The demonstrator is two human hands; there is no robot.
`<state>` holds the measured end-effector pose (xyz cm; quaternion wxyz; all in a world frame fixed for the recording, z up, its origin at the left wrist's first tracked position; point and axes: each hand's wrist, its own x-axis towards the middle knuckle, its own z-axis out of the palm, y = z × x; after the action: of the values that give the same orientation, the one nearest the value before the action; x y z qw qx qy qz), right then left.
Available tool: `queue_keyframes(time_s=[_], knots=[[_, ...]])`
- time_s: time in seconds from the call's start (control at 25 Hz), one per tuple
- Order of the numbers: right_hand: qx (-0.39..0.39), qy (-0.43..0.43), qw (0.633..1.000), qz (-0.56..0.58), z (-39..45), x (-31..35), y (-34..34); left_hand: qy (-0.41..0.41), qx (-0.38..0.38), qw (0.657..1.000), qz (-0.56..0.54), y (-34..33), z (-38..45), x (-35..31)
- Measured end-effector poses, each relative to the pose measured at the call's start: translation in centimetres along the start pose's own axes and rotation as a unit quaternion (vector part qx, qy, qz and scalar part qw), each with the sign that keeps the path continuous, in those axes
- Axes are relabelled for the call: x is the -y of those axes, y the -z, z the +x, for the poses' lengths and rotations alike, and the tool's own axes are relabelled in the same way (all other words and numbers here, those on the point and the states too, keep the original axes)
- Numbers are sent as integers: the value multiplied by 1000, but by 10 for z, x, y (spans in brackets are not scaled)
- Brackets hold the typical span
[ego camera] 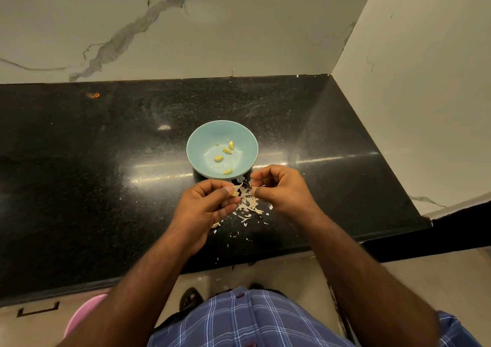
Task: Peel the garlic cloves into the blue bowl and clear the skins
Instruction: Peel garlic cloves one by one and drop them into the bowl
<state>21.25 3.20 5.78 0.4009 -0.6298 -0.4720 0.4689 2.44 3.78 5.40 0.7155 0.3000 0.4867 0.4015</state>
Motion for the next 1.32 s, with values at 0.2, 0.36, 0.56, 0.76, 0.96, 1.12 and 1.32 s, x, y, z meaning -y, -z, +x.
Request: queue_keyframes(time_s=[0.2,0.36,0.56,0.76,0.96,1.12,1.32], knots=[[-1,63,996,-59,25,26,-11,5,0,1000,-13,2,0,1],[-7,80,989,-125,33,34,-9,1,-4,1000,-5,7,-1,0],[118,42,992,-25,-3,16,-11,-8,15,1000,-12,7,-1,-3],[102,24,994,14,-13,8,-10,-6,15,1000,-10,4,3,-3],[44,-30,996,74,-9,-1,-10,-6,17,1000,-20,-3,5,-4],[0,-17,999,28,-7,-9,-4,1,28,999,-31,0,7,-2],[29,-15,993,-115,-4,-14,7,4,21,999,-28,2,10,3]])
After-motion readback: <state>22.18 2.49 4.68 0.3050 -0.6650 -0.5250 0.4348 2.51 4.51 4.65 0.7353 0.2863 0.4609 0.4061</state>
